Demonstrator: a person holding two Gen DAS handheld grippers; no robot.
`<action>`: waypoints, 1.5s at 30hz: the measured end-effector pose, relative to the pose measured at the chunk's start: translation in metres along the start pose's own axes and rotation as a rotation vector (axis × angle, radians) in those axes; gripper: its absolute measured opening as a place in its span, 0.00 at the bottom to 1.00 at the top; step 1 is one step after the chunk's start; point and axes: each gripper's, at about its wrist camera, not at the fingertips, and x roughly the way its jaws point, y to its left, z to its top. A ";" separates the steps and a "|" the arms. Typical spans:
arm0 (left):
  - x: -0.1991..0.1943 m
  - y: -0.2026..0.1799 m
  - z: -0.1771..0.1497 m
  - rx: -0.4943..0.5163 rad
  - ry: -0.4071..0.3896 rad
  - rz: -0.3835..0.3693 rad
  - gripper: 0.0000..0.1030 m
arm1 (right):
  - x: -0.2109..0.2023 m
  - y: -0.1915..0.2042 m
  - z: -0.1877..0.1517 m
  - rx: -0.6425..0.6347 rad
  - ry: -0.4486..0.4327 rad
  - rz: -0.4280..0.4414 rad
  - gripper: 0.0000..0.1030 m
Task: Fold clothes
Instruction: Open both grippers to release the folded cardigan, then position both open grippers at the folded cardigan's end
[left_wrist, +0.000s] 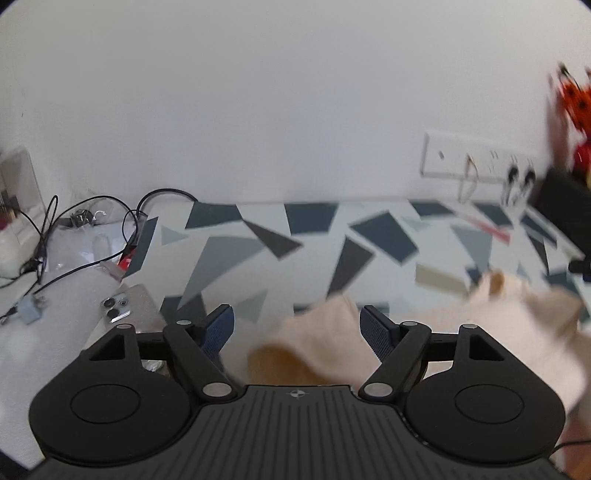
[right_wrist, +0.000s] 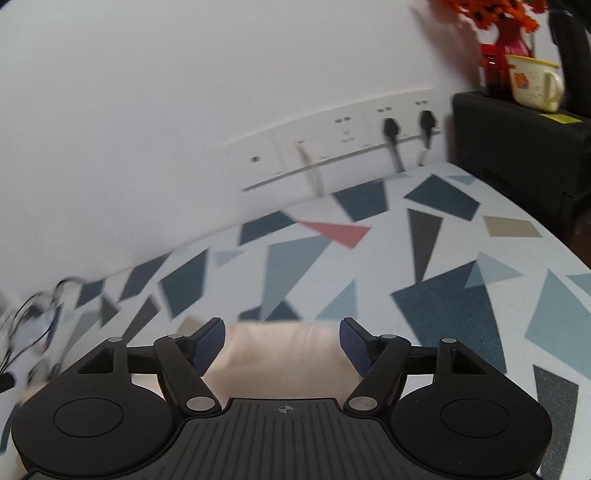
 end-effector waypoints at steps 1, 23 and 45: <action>-0.003 -0.005 -0.006 0.023 0.015 -0.011 0.75 | -0.004 0.002 -0.007 -0.030 0.018 0.013 0.64; 0.060 -0.042 -0.017 0.124 0.143 -0.033 0.75 | 0.032 0.047 -0.060 -0.329 0.199 -0.052 0.73; 0.046 0.035 -0.015 -0.127 0.259 0.017 0.85 | 0.043 0.016 -0.009 -0.126 0.129 -0.111 0.77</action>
